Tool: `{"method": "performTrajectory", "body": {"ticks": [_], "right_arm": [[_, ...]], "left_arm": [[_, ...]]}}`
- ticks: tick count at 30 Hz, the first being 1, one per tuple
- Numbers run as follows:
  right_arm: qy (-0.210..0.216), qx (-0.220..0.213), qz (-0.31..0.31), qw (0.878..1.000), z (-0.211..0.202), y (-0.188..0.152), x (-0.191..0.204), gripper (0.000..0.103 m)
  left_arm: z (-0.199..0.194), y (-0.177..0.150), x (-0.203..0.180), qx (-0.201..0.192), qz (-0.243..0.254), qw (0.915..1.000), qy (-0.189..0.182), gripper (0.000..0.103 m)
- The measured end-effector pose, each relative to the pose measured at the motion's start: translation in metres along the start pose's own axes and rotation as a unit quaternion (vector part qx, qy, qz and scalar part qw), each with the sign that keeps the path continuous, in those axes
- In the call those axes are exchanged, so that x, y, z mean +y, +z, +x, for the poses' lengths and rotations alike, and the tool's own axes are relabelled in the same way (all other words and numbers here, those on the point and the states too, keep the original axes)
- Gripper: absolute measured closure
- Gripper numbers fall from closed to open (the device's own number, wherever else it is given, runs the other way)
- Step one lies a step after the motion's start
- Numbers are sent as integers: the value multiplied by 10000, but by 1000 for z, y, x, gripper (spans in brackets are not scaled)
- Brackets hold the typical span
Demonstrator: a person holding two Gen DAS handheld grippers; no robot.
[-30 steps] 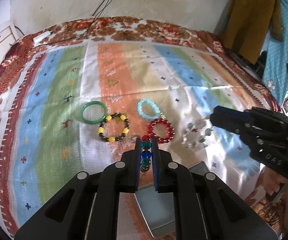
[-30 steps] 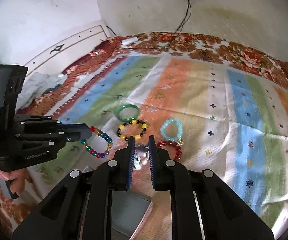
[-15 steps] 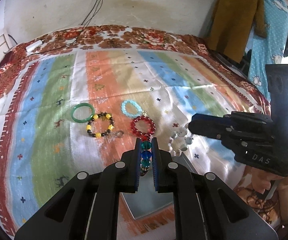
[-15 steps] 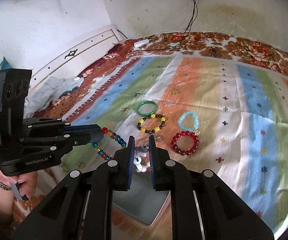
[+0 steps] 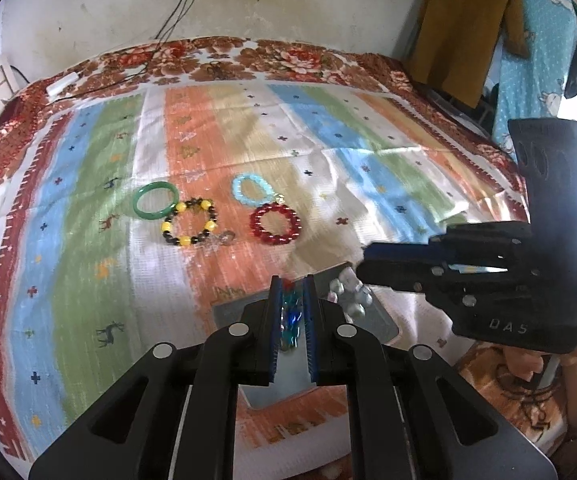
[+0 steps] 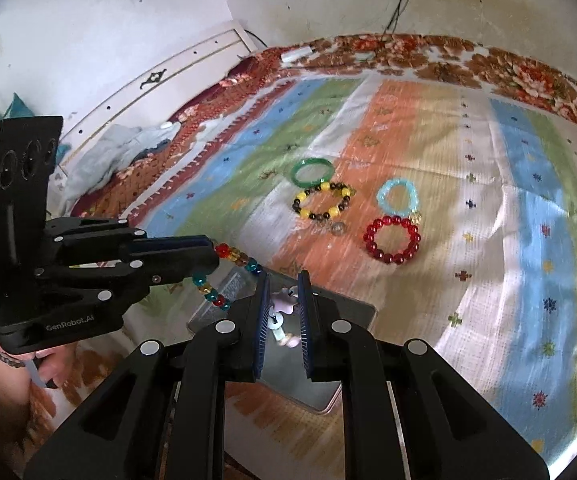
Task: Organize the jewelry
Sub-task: 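Open the left tool over the tin while the right tool releases the white bracelet there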
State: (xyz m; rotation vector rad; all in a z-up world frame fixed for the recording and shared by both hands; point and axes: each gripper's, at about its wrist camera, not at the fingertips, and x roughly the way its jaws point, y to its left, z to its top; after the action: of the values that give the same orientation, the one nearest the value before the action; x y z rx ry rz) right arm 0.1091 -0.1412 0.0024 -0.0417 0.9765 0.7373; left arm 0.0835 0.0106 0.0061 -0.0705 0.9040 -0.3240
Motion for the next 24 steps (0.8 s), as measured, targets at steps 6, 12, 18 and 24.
{"method": "performTrajectory", "body": {"ticks": [6, 12, 18, 24], "right_arm": [[-495, 4, 156, 9987, 5, 4, -19, 66], [-745, 64, 238, 9969, 12, 11, -31, 55], [-987, 181, 245, 9947, 21, 16, -36, 50], [-1072, 223, 379, 9933, 29, 27, -48, 45]], "left_arm": [[-1, 6, 19, -103, -291, 9988, 392, 61], [7, 16, 46, -65, -562, 9950, 822, 51], [14, 28, 57, -67, -542, 9912, 1203, 36], [28, 38, 67, 73, -633, 9882, 1395, 29]]}}
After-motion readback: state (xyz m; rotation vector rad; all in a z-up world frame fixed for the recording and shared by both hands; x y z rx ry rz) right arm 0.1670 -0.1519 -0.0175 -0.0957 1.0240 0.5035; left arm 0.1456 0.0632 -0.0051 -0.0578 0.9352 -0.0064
